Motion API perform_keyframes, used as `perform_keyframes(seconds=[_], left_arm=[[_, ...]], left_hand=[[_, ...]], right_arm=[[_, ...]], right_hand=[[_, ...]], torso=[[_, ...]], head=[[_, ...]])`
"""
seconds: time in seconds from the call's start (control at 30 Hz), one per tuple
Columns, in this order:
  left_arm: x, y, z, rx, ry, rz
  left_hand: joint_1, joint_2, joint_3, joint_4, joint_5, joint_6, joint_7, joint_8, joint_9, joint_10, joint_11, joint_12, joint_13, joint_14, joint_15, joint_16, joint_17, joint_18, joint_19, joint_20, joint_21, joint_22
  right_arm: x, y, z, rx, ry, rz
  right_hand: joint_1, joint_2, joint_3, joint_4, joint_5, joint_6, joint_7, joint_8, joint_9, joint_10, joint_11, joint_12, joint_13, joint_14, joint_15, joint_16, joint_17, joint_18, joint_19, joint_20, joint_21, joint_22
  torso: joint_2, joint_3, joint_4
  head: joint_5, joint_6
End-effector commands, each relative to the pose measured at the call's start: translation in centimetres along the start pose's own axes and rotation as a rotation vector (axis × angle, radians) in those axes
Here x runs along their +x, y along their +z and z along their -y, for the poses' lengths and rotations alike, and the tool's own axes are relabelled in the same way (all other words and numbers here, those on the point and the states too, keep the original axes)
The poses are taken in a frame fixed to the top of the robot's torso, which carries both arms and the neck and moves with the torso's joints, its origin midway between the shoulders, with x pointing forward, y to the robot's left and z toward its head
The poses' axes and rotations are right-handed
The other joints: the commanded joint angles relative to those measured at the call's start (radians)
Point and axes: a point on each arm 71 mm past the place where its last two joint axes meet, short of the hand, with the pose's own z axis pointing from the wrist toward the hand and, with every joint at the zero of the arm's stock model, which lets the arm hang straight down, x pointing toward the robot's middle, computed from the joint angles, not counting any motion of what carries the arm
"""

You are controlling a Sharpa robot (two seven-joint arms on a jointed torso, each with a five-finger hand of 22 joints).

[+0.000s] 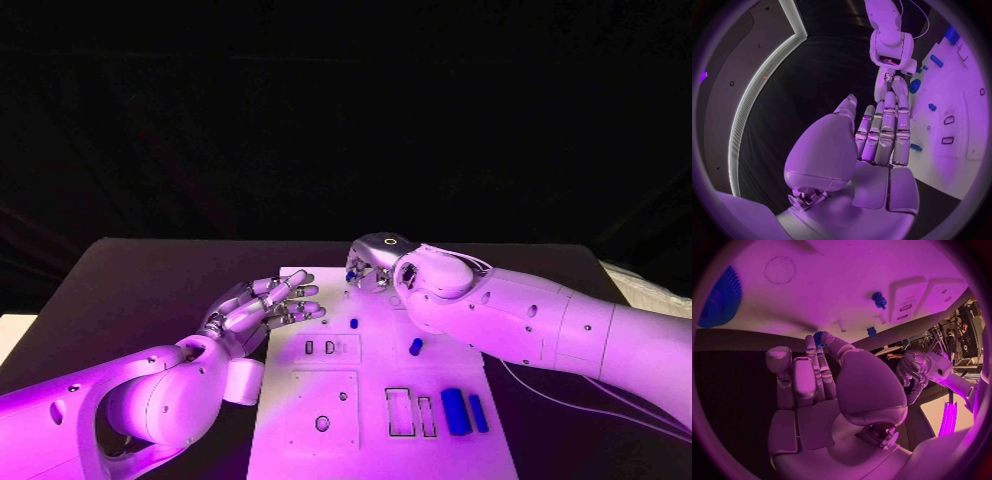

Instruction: Assemble the parts on the task board

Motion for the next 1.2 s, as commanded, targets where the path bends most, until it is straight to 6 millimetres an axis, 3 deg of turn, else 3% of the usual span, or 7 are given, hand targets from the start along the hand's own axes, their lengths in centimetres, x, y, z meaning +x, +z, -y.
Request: perform_keyframes(seconds=[0.03, 0.4, 0.47, 0.6, 0.7, 1.03, 1.2], left_arm=[[0.2, 0.0, 0.1, 0.006, -0.005, -0.024], [0.3, 0.0, 0.1, 0.004, -0.007, -0.028], [0.3, 0.0, 0.1, 0.003, -0.006, -0.027], [0.3, 0.0, 0.1, 0.003, -0.006, -0.027], [0.3, 0.0, 0.1, 0.003, -0.006, -0.026], [0.0, -0.1, 0.2, 0.003, -0.003, -0.019], [-0.3, -0.2, 0.3, 0.003, 0.000, -0.012]], left_hand=[[0.005, 0.004, -0.001, -0.005, -0.004, 0.002, 0.002, -0.001, -0.001, -0.001, 0.006, 0.002, -0.001, 0.002, 0.002, 0.003, 0.001, 0.011, 0.006, 0.000, 0.000, -0.001], [0.005, 0.004, -0.001, -0.005, -0.004, 0.002, 0.002, -0.001, -0.001, -0.001, 0.006, 0.002, -0.001, 0.002, 0.002, 0.003, 0.001, 0.011, 0.006, 0.000, 0.000, -0.001], [0.005, 0.004, -0.001, -0.005, -0.004, 0.002, 0.002, -0.001, -0.001, -0.001, 0.006, 0.002, -0.001, 0.002, 0.002, 0.003, 0.001, 0.011, 0.006, 0.000, 0.000, -0.001], [0.005, 0.004, -0.001, -0.005, -0.004, 0.002, 0.002, -0.001, -0.001, -0.001, 0.006, 0.002, -0.001, 0.002, 0.002, 0.003, 0.001, 0.011, 0.006, 0.000, 0.000, -0.001], [0.005, 0.004, -0.001, -0.005, -0.004, 0.002, 0.002, -0.001, -0.001, -0.001, 0.006, 0.002, -0.001, 0.002, 0.002, 0.003, 0.001, 0.011, 0.006, 0.000, 0.000, -0.001], [0.005, 0.004, -0.001, -0.005, -0.004, 0.002, 0.002, -0.001, -0.001, -0.001, 0.006, 0.002, -0.001, 0.002, 0.002, 0.003, 0.001, 0.011, 0.006, 0.000, 0.000, -0.001], [0.006, 0.004, 0.000, -0.007, -0.005, 0.001, 0.002, -0.002, -0.001, -0.002, 0.006, 0.002, -0.001, 0.001, 0.002, 0.004, 0.003, 0.011, 0.006, 0.000, -0.001, -0.002]], right_arm=[[-0.1, -0.1, 0.1, 0.020, -0.028, 0.005], [0.1, 0.1, 0.0, 0.017, -0.027, -0.009], [0.1, 0.1, 0.0, 0.021, -0.022, -0.007], [0.0, 0.1, 0.2, 0.029, -0.012, 0.002], [0.0, 0.1, 0.3, 0.032, -0.003, 0.012], [-1.0, -2.1, 1.4, 0.023, 0.034, 0.050], [-2.2, -4.6, 3.1, 0.048, 0.068, 0.057]], right_hand=[[-0.007, -0.005, 0.000, 0.006, 0.008, 0.004, -0.001, 0.004, 0.002, 0.000, 0.002, -0.003, -0.001, 0.034, -0.006, 0.007, 0.001, -0.020, -0.001, 0.003, 0.006, 0.001], [-0.012, -0.013, -0.002, 0.013, 0.008, 0.004, -0.001, 0.003, 0.002, -0.001, 0.002, -0.004, -0.001, 0.033, -0.006, 0.009, 0.002, -0.020, -0.002, 0.004, 0.008, 0.003], [-0.018, -0.025, -0.005, 0.019, 0.006, -0.007, 0.003, -0.002, -0.001, -0.011, 0.006, -0.006, -0.002, 0.031, -0.003, 0.007, -0.004, -0.020, -0.005, 0.005, 0.009, 0.002], [-0.042, -0.076, -0.034, 0.041, 0.004, -0.120, 0.032, -0.008, -0.015, -0.096, 0.031, -0.009, -0.005, 0.013, 0.019, -0.025, -0.059, -0.014, -0.039, 0.020, -0.015, -0.041], [-0.036, -0.095, -0.075, 0.051, 0.003, -0.198, 0.031, -0.007, -0.011, -0.172, 0.039, -0.005, -0.004, 0.000, 0.023, -0.053, -0.104, -0.005, -0.067, 0.030, -0.040, -0.080], [-0.004, -0.083, -0.118, 0.066, 0.037, -0.164, 0.035, 0.004, -0.004, -0.161, 0.040, 0.023, 0.000, 0.004, 0.025, -0.047, -0.102, -0.005, -0.061, 0.034, -0.037, -0.076], [-0.008, -0.101, -0.155, 0.083, 0.073, -0.143, 0.019, 0.002, -0.005, -0.083, 0.021, 0.064, 0.007, 0.011, 0.012, -0.027, -0.078, -0.010, -0.043, 0.024, -0.020, -0.050]], torso=[[0.000, -0.0004, 0.0010], [0.001, -0.0015, 0.0034], [0.001, -0.0015, 0.0038], [0.001, -0.0022, 0.0036], [0.001, -0.0013, 0.0047], [0.000, -0.0009, 0.0019], [-0.003, 0.0001, -0.0044]], head=[[-0.002, -0.003], [-0.003, -0.003], [-0.003, -0.003], [-0.003, -0.003], [-0.003, -0.003], [-0.003, -0.004], [-0.006, -0.004]])
